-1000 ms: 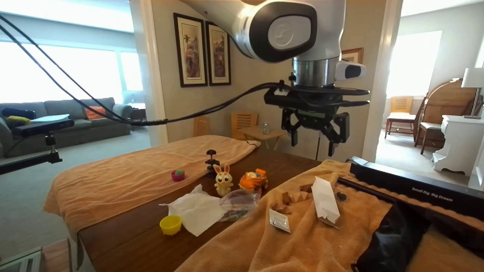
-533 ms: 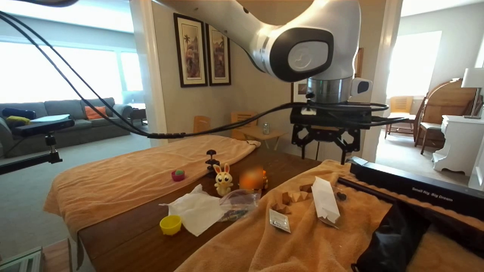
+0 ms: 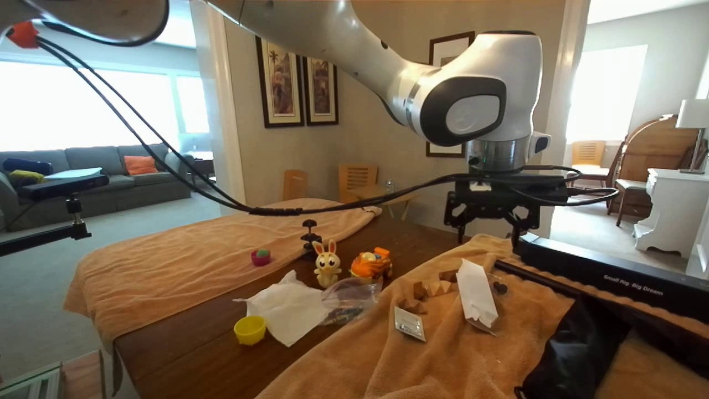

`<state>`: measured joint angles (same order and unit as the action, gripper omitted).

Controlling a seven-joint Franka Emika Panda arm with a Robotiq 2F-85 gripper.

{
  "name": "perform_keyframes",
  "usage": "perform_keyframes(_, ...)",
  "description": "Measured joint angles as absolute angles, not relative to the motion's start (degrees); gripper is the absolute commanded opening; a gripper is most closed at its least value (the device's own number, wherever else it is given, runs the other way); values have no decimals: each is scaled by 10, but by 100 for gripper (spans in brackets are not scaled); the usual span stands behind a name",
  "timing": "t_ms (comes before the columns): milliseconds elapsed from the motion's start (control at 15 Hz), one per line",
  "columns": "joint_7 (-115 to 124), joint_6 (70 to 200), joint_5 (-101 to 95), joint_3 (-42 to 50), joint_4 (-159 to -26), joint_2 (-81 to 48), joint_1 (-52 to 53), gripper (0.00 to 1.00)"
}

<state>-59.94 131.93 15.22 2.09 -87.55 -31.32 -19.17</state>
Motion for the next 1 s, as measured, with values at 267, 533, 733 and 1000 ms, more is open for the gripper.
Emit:
perform_keyframes(267,-601,1318,152,17,-874,-314,-196,100)
perform_keyframes(533,-630,1318,152,3,-876,-323,-207,100)
perform_keyframes(733,-663,1318,152,-8,-871,-339,-212,100)
perform_keyframes(1000,-691,1319,152,-17,-851,-367,-213,100)
